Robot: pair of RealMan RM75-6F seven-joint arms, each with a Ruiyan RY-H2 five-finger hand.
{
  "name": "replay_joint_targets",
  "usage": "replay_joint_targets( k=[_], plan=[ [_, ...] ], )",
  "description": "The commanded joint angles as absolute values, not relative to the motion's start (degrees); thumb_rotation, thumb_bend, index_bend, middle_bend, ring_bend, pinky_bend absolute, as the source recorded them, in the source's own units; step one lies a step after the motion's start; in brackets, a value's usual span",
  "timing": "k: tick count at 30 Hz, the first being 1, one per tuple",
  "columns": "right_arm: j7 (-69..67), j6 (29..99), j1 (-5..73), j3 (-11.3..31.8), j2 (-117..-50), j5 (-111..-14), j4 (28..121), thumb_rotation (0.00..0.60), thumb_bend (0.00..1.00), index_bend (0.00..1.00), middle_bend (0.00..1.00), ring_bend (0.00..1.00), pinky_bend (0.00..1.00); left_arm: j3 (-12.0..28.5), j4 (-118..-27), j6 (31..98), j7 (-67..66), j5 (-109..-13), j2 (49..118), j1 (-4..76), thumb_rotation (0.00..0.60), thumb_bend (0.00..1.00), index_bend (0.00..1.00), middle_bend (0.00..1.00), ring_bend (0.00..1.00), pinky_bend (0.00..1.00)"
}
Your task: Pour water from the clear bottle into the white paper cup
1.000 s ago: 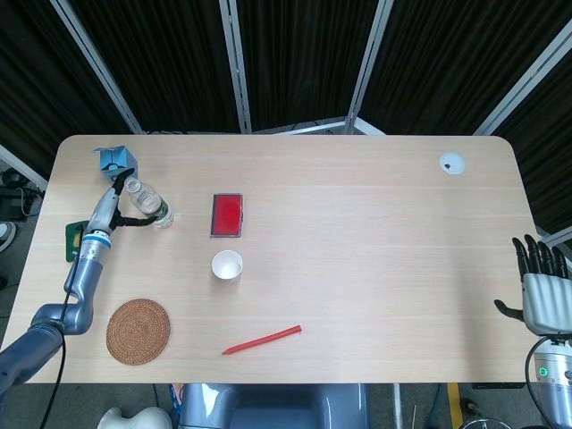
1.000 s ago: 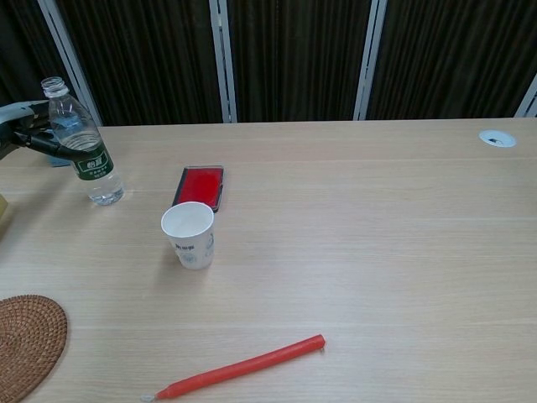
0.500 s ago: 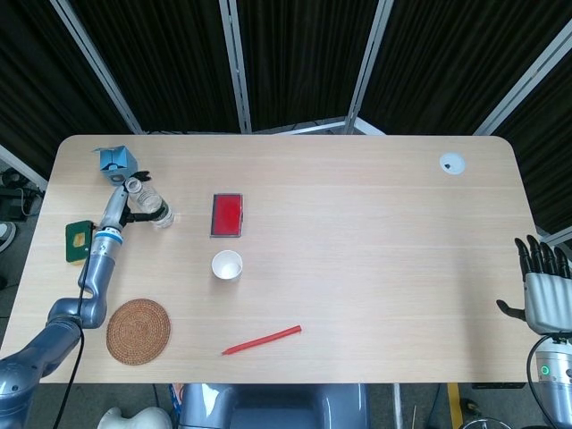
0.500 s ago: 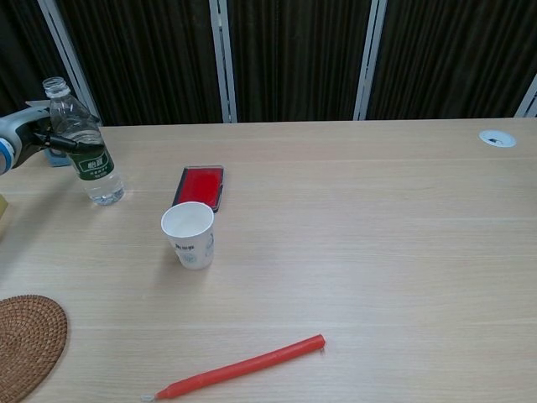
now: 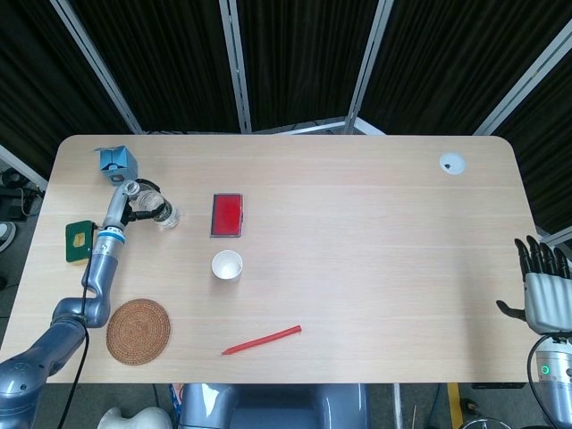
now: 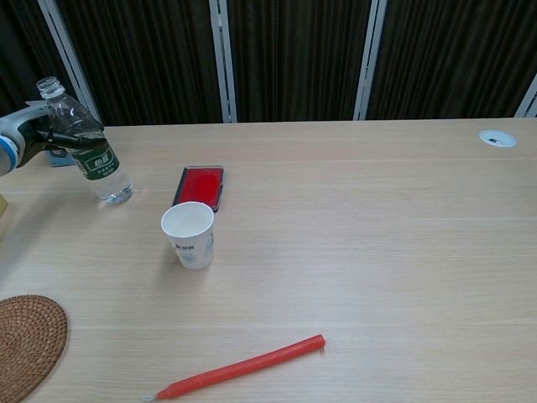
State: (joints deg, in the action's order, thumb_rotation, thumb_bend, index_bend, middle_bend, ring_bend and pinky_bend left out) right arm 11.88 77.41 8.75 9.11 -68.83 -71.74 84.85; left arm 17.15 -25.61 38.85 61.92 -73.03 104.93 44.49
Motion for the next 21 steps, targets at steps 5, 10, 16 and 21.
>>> replay_joint_targets(
  k=[5, 10, 16, 21],
  plan=[
    [11.5, 77.5, 8.7, 8.9, -68.5, -72.0, 85.5, 0.600, 0.00, 0.00, 0.00, 0.00, 0.00, 14.8, -31.2, 45.0, 59.3, -76.8, 100.9, 43.5, 0.600, 0.52, 0.64, 0.52, 0.29, 0.37],
    [11.3, 77.8, 8.6, 8.9, -68.2, -72.2, 85.9, 0.600, 0.00, 0.00, 0.00, 0.00, 0.00, 13.2, -34.0, 47.9, 53.5, -78.5, 98.4, 43.0, 0.600, 0.55, 0.66, 0.53, 0.30, 0.38],
    [10.9, 78.0, 8.5, 8.9, -67.8, -72.3, 86.5, 0.600, 0.00, 0.00, 0.00, 0.00, 0.00, 9.8, -37.3, 53.0, 39.4, -82.7, 95.0, 43.2, 0.600, 0.56, 0.66, 0.53, 0.30, 0.38],
    [10.9, 78.0, 8.6, 8.7, -67.7, -72.5, 86.8, 0.600, 0.00, 0.00, 0.00, 0.00, 0.00, 7.7, -40.5, 55.3, 28.1, -85.0, 92.8, 43.5, 0.600, 0.59, 0.66, 0.53, 0.30, 0.39]
  ],
)
